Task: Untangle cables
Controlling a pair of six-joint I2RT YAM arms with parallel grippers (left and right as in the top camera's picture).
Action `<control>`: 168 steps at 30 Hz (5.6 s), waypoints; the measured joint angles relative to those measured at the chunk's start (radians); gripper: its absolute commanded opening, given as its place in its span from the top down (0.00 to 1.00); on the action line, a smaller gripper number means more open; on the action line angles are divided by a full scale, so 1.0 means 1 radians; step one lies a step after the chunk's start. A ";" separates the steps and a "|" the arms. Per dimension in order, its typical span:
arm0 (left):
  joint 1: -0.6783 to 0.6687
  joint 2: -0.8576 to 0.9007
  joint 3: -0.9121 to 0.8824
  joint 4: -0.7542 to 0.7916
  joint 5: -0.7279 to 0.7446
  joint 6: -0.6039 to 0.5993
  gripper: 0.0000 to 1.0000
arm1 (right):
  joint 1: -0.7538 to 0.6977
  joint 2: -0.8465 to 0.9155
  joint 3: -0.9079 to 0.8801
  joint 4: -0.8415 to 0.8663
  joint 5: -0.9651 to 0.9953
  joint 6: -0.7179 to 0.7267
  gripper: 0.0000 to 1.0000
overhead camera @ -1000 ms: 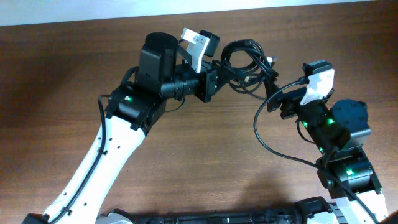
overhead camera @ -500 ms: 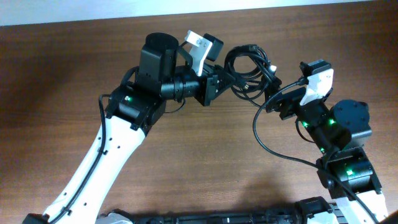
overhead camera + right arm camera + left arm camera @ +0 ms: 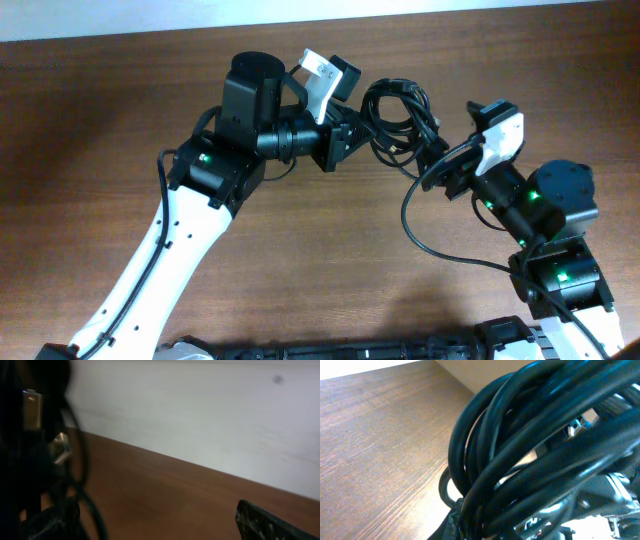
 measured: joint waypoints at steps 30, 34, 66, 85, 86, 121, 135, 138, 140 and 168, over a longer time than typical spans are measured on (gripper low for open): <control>-0.120 -0.019 0.000 0.154 -0.066 0.005 1.00 | -0.005 0.001 0.000 0.132 -0.397 -0.043 0.01; -0.138 -0.019 0.000 0.180 -0.082 0.007 1.00 | -0.007 0.001 0.000 0.132 -0.409 -0.042 0.01; -0.172 -0.018 -0.001 0.157 -0.639 -0.159 1.00 | -0.002 0.018 0.002 0.055 -0.347 -0.036 0.01; -0.106 -0.023 -0.001 0.242 -0.647 -0.287 1.00 | -0.002 0.018 0.002 0.084 -0.553 -0.151 0.00; -0.106 -0.024 -0.001 0.244 -0.623 -0.287 1.00 | -0.002 0.018 0.002 0.095 -0.557 -0.154 0.00; -0.102 -0.024 -0.001 0.284 -0.303 -0.267 1.00 | -0.002 0.013 0.002 0.144 -0.312 -0.170 0.06; -0.102 -0.026 -0.001 0.262 -0.274 -0.260 1.00 | -0.002 0.013 0.002 0.192 -0.354 -0.170 0.42; -0.102 -0.027 -0.001 0.246 -0.274 -0.260 1.00 | -0.002 0.013 0.002 0.195 -0.354 -0.169 0.50; -0.102 -0.027 -0.001 0.245 -0.273 -0.260 1.00 | -0.002 0.013 0.002 0.197 -0.353 -0.167 0.70; -0.113 -0.029 -0.002 0.298 -0.333 -0.494 1.00 | -0.002 0.013 0.004 0.138 -0.369 -0.145 0.96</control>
